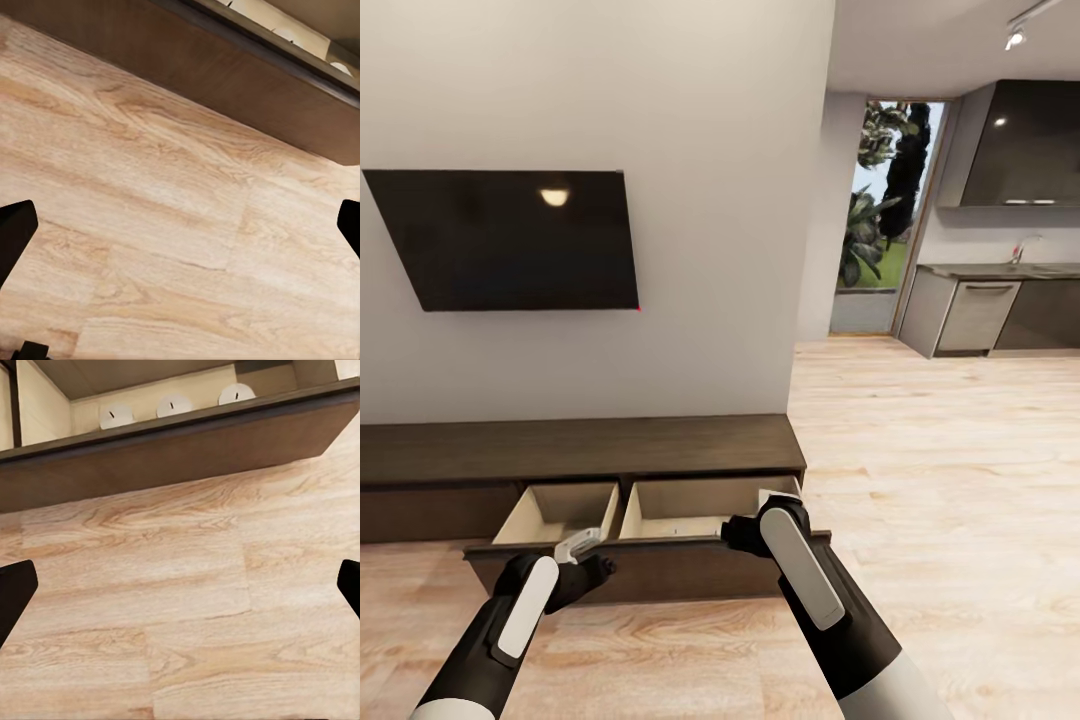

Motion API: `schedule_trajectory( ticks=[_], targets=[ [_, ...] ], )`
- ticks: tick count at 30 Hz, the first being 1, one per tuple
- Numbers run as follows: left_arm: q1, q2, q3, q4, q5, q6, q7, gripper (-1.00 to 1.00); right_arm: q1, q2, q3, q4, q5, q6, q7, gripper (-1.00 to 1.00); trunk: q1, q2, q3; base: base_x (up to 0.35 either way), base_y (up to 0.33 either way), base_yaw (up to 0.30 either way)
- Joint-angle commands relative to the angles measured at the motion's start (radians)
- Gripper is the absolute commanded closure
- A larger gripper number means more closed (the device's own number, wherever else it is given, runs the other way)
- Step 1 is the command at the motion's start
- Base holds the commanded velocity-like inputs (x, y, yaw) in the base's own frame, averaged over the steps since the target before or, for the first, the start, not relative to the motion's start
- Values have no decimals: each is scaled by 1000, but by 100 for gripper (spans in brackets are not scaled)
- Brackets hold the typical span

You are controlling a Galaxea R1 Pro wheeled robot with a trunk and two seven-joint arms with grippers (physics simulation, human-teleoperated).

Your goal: Place each of the two pumpkins and all three candles from the living room inside a cabinet in the living room (use any cabinet), then make sure every cabinet is closed, and position the cauldron so it is next to a table in the living room.

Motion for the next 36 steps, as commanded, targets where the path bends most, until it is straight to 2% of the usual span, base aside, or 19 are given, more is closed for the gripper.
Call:
schedule_trajectory(
  ticks=[1,4,10,12,18,23,26,30,33,36],
  targets=[
    [0,0,-1,1,0,-6,0,-100,0,0,-1,0,0,0,1,-100,4,-7,-3,0,0,0],
    [0,0,-2,10,-11,-39,-1,-100,0,0,-2,8,4,0,2,-100,15,-28,-13,0,0,0],
    [0,-2,1,57,-93,-92,-7,-100,0,0,-3,79,10,-2,3,-100,38,-70,-31,0,0,0],
    [0,-2,1,62,-104,-99,-8,-100,0,0,-5,92,8,-4,4,-100,46,-84,-38,0,0,0],
    [0,-2,-9,72,-114,-169,-10,-100,0,0,-5,116,10,-20,4,-100,69,-126,-56,0,0,0],
    [0,-2,-52,82,-117,-219,-10,-100,0,0,3,136,8,-92,4,-100,88,-161,-72,0,0,0],
    [0,-2,-109,149,-142,-298,-10,-100,0,0,46,160,8,-155,5,-100,100,-182,-82,0,0,0],
    [0,-4,-165,217,-193,-408,-11,-100,0,0,123,280,13,-284,44,-100,115,-210,-94,0,0,0],
    [0,-6,-196,260,-228,-504,-11,-100,0,0,198,443,20,-425,168,-100,127,-231,-103,0,0,0],
    [0,-7,-217,302,-240,-576,-11,-100,1,0,264,585,63,-574,331,-100,138,-252,-113,0,0,0]
  ],
)
